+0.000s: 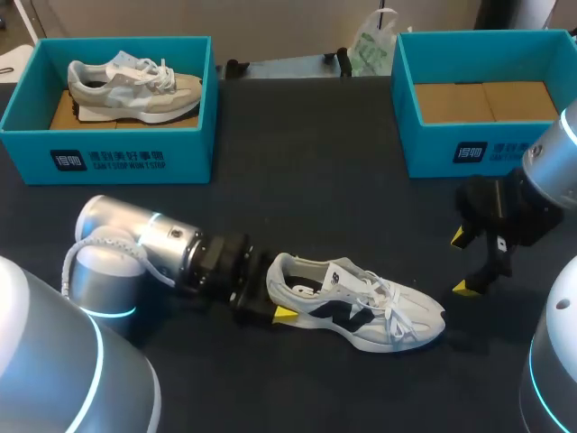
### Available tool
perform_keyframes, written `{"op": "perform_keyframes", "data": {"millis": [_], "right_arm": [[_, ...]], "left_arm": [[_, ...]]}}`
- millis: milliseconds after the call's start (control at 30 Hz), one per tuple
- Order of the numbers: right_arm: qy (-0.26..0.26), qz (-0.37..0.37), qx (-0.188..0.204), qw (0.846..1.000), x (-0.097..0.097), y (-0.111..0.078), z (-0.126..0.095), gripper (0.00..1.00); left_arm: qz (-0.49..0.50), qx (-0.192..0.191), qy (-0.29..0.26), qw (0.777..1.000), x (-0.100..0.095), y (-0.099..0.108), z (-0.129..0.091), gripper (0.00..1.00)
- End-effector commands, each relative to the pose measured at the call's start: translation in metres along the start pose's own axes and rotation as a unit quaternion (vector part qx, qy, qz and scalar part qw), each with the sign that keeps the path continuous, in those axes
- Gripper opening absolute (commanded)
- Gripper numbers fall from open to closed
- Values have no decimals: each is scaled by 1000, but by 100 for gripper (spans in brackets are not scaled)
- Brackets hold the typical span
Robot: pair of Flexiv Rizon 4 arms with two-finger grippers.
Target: Take the shoe out of the shoebox, open the shoe tongue, remove and reinsert the insole, then place the shoe into the shoebox
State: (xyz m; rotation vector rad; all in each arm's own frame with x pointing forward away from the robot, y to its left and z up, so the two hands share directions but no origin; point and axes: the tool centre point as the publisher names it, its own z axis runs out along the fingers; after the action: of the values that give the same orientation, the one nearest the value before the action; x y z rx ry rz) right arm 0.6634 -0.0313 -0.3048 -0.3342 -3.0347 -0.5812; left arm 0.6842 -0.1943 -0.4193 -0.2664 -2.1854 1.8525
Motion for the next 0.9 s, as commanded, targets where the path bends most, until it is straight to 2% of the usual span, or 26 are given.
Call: {"op": "perform_keyframes", "data": {"millis": [33,367,400,433,467,500,900], "right_arm": [[-1,0,0,1000,1,0,0,100],[-1,0,0,1000,1,0,0,100],[-1,0,0,1000,1,0,0,100],[-1,0,0,1000,1,0,0,100],[-1,0,0,1000,1,0,0,100],[-1,0,0,1000,1,0,0,100],[-1,0,0,1000,1,0,0,100]], "left_arm": [[-1,0,0,1000,0,1,7,100],[-2,2,-4,1000,-1,1,14,100],[-1,2,-5,1000,-1,1,14,95],[-2,1,-5,1000,-1,1,15,45],[-1,0,-6,1000,-1,2,15,7],[-1,-1,-8,1000,-1,2,15,0],[-3,16,-59,998,-2,0,-2,0]]}}
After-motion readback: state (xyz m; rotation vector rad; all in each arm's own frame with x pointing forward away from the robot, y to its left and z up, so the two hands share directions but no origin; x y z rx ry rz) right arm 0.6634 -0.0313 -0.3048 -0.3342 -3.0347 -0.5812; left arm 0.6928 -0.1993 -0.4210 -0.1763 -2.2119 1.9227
